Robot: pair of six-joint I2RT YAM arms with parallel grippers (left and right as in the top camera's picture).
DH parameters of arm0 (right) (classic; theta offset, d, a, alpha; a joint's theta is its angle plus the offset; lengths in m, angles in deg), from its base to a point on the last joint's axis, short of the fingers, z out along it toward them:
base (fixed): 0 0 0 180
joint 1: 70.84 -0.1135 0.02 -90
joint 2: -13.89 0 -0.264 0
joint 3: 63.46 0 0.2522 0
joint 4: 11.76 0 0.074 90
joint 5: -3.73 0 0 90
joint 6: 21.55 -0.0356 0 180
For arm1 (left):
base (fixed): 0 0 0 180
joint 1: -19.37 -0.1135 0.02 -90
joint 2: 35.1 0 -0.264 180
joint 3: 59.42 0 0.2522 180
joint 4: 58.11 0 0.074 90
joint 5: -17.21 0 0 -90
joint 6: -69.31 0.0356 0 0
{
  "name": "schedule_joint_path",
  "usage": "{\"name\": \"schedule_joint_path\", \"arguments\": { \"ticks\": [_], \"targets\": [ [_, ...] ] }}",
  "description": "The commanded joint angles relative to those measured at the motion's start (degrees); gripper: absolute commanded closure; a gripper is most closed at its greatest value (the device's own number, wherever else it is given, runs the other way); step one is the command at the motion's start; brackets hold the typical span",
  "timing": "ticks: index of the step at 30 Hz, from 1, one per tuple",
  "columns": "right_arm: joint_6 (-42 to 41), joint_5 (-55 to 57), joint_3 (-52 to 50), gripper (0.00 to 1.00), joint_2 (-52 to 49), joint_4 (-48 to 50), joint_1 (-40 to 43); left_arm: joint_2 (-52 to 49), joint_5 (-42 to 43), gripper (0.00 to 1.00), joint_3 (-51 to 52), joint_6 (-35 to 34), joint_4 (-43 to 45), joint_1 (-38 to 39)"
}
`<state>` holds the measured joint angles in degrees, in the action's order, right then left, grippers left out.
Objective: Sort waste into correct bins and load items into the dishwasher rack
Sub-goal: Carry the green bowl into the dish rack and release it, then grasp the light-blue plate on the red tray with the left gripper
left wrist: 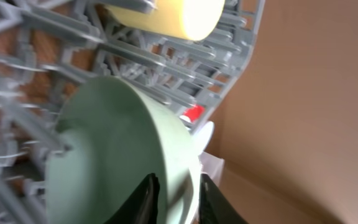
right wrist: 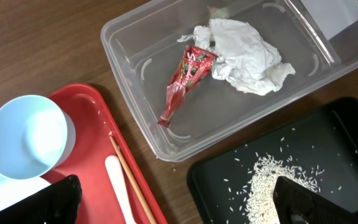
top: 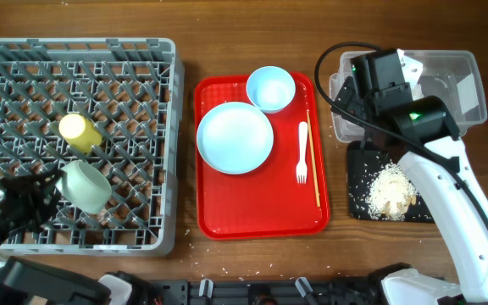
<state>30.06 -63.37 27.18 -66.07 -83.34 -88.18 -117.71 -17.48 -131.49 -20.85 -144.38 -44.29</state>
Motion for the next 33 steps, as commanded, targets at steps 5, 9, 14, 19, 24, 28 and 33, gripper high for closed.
{"name": "schedule_joint_path", "arguments": {
  "ticks": [5, 9, 14, 19, 24, 28, 33],
  "targets": [
    [-0.7, -0.1, 1.0, 0.0, 0.7, 0.2, 0.1, -0.2, -0.7, 0.36, -1.1, 0.6, -1.6, -2.6],
    [-0.7, -0.1, 1.0, 0.0, 0.7, 0.1, 0.1, 3.0, -3.0, 0.34, -9.8, 0.7, -6.2, -2.6],
    [-0.7, -0.1, 1.0, 0.0, 0.7, 0.1, 0.1, 5.2, -7.8, 0.27, -10.0, -0.7, -5.1, -2.6],
    [-0.7, -0.1, 1.0, 0.0, 0.7, 0.1, 0.1, 5.1, -7.9, 0.72, -10.0, -0.7, -6.7, -1.0],
    [-0.7, -0.1, 1.0, 0.0, 0.7, 0.1, 0.1, 5.1, -13.4, 0.96, -9.9, -4.7, -5.1, 8.7],
    [-0.7, -0.1, 1.0, 0.0, 0.7, 0.1, 0.1, 5.1, -11.2, 0.59, -9.9, -4.6, -4.2, 27.7],
    [-0.6, -0.1, 1.0, 0.0, 0.7, 0.1, 0.1, 2.9, -16.4, 0.28, -9.9, -5.0, 18.9, 66.0]
  ]
}}
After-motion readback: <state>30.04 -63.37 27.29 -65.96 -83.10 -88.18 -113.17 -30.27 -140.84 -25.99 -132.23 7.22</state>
